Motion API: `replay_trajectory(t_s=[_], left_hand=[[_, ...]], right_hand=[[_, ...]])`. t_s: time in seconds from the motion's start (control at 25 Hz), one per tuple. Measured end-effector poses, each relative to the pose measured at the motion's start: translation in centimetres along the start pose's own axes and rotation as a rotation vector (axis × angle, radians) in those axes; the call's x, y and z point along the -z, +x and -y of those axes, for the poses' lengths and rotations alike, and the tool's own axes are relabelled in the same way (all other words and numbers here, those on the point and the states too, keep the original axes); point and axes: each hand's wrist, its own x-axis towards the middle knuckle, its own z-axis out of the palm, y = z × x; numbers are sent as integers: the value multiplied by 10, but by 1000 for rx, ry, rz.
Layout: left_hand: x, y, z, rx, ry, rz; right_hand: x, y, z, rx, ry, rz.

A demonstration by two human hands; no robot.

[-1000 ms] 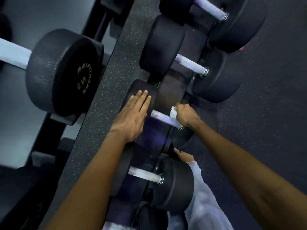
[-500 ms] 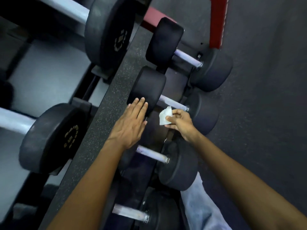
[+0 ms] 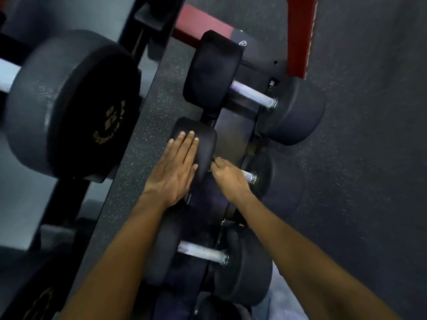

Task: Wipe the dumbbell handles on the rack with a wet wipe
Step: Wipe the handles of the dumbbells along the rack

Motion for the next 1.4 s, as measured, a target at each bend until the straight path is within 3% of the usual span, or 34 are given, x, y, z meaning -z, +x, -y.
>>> replay_trajectory(t_s=[0.16, 0.32, 0.44, 0.56, 0.72, 0.92, 1.16, 1.4], left_hand=[[-3, 3, 1, -20, 13, -12], [-4, 3, 0, -20, 25, 0], [-4, 4, -1, -25, 17, -6], [-5, 3, -1, -28, 6, -9], [-6, 3, -1, -24, -14, -23], [-7, 3, -1, -30, -6, -29], [-10, 2, -1, -27, 47, -54], [-12, 2, 1, -31, 45, -45]], right_hand=[[6, -16, -16, 84, -162, 59], [29, -36, -32, -119, -281, 261], [29, -39, -29, -229, -272, 307], [25, -24, -18, -318, -204, 241], [19, 0, 15, -244, -69, 205], [22, 9, 5, -282, 201, -12], [18, 36, -18, -374, 474, 245], [27, 26, -52, -297, 157, 490]])
